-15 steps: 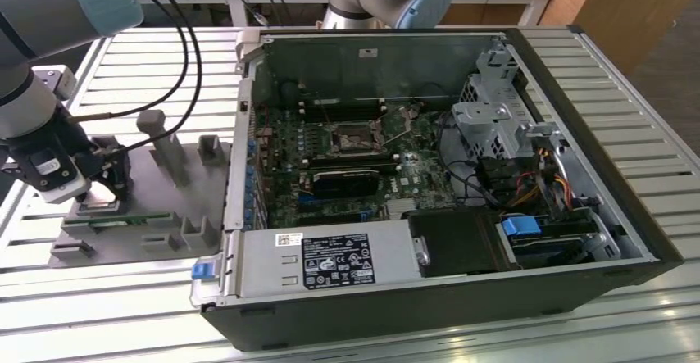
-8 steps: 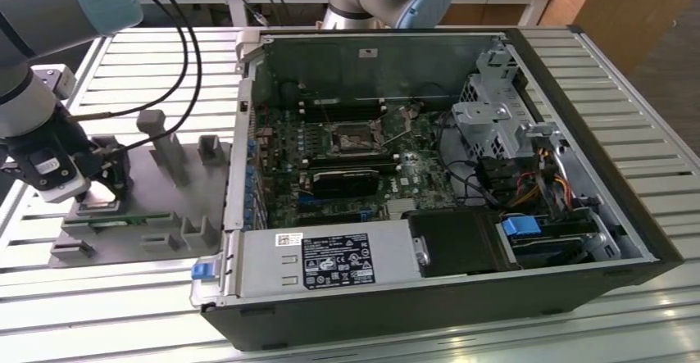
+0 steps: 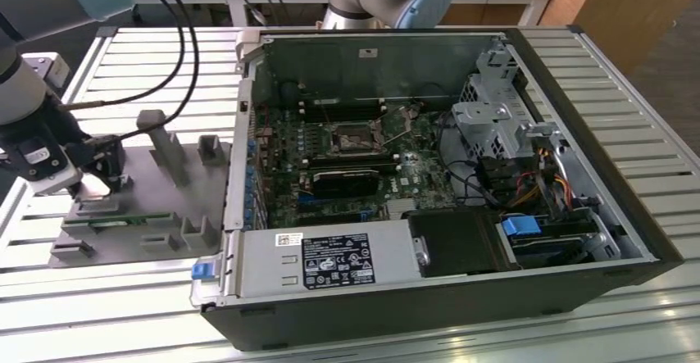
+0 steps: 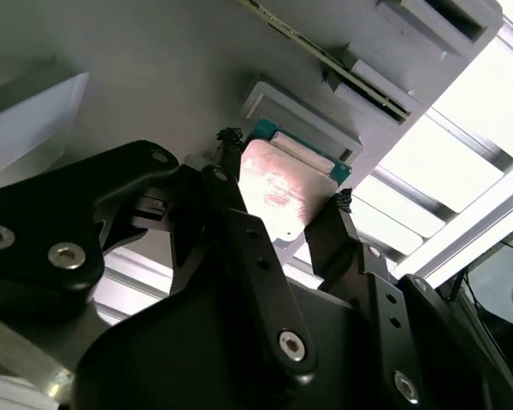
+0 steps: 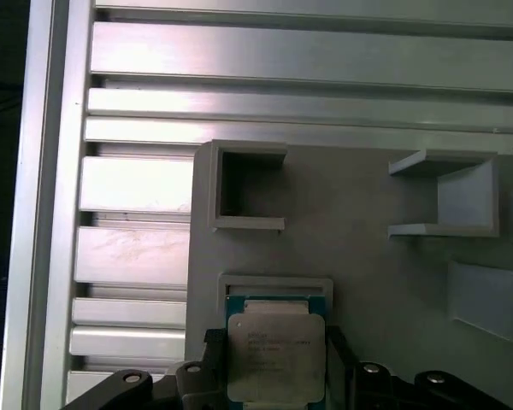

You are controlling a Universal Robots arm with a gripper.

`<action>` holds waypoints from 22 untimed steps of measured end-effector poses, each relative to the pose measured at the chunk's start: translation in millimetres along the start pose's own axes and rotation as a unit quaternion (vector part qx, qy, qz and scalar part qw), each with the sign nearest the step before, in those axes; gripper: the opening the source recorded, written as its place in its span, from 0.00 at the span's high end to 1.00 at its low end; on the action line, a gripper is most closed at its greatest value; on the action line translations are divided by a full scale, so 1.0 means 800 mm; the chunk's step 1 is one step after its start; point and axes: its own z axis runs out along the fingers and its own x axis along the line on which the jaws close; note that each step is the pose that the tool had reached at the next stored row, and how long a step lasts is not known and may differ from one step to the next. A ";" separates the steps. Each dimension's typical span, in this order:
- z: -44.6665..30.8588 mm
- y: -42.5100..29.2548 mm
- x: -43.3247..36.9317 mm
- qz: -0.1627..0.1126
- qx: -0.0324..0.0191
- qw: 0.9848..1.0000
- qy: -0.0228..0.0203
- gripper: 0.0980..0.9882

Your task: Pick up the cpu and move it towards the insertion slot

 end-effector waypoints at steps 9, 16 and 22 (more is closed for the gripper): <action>-0.0287 0.0020 0.000 0.000 0.000 1.000 -0.003 0.50; -0.0493 0.0035 -0.001 -0.001 0.000 1.000 -0.007 0.50; -0.0691 0.0049 -0.001 -0.001 0.000 1.000 -0.011 0.50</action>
